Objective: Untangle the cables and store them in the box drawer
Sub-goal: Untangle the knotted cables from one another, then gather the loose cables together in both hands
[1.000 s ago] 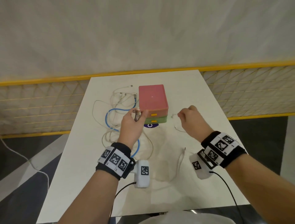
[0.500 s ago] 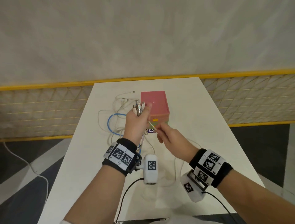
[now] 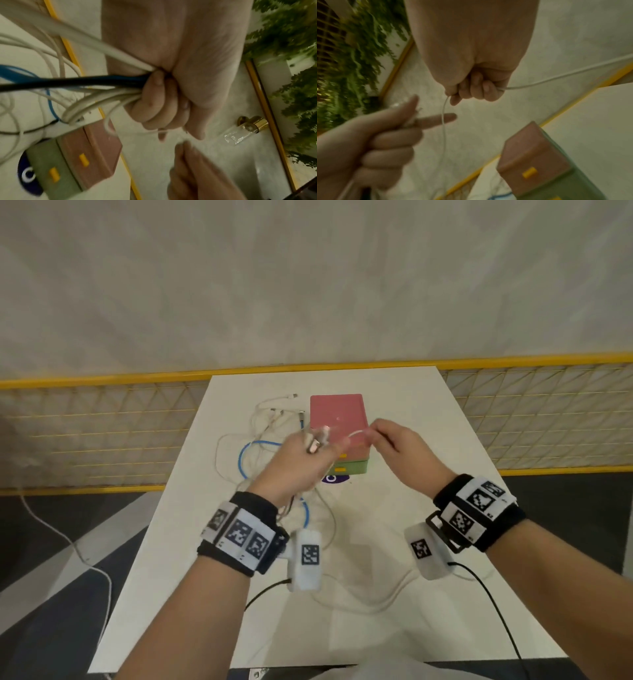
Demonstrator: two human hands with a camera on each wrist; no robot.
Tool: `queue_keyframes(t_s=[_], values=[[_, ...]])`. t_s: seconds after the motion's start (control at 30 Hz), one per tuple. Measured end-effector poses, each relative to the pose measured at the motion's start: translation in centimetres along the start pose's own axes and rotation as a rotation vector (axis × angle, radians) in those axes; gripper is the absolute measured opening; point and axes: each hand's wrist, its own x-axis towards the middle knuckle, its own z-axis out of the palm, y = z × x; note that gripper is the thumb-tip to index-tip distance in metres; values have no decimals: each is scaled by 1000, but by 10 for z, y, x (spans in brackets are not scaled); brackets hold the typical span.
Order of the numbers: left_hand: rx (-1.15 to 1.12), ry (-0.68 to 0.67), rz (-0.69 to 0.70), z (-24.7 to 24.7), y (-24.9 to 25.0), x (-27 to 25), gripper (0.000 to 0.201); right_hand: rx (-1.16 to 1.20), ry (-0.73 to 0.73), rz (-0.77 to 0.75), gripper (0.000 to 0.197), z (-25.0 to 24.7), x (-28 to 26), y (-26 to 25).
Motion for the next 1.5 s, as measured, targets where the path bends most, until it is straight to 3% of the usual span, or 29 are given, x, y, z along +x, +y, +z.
queue_keyframes(t_s=[0.07,0.1,0.2,0.27,0.33,0.4,0.43,0.5,0.6,0.73,0.83,0.9,0.97,1.1,1.17,1.23,1.3,1.33,1.4,1.5], values=[[47,-23,-37,13,-4,3,38,47,-36,-56,19,-1,9,-11],[14,65,-52,13,-5,5,40,55,-63,-60,19,-2,10,-12],[-192,544,-110,-15,-8,18,30,12,-133,4,24,-11,4,1],[-172,683,-12,-32,-12,21,20,-70,-165,30,27,-14,-4,13],[-96,550,153,-31,-11,18,39,-126,-185,19,26,-9,-7,16],[-18,257,239,-11,-9,11,56,-151,-191,-33,25,0,-5,12],[104,136,258,-1,-10,10,52,-150,-188,-62,25,3,-3,8],[352,51,248,12,-12,10,31,-124,-188,-95,24,6,1,-1],[380,177,200,6,-15,16,32,-69,-193,-73,23,-1,2,-1],[202,618,192,-26,-16,23,39,-128,-276,50,27,-11,-10,29],[136,695,155,-36,-21,27,36,-300,-431,110,32,-9,-14,52],[125,681,131,-34,-23,27,34,-360,-493,152,33,-8,-9,59],[122,638,97,-31,-25,28,35,-377,-427,151,30,-11,2,56],[138,527,28,-25,-33,27,32,-336,107,-46,25,-28,30,36],[131,454,-17,-22,-37,27,27,-273,156,-95,34,-39,40,22],[55,318,-10,-19,-38,24,70,-321,23,-30,52,-47,44,12],[-73,222,53,-13,-34,22,93,-537,-47,53,64,-50,44,2],[-81,208,91,-11,-31,21,91,-613,-26,66,66,-50,42,-4],[-54,242,159,-6,-26,20,62,-507,25,0,69,-44,36,-16],[-173,239,164,3,-7,14,9,41,-180,-93,89,-20,25,-28]])
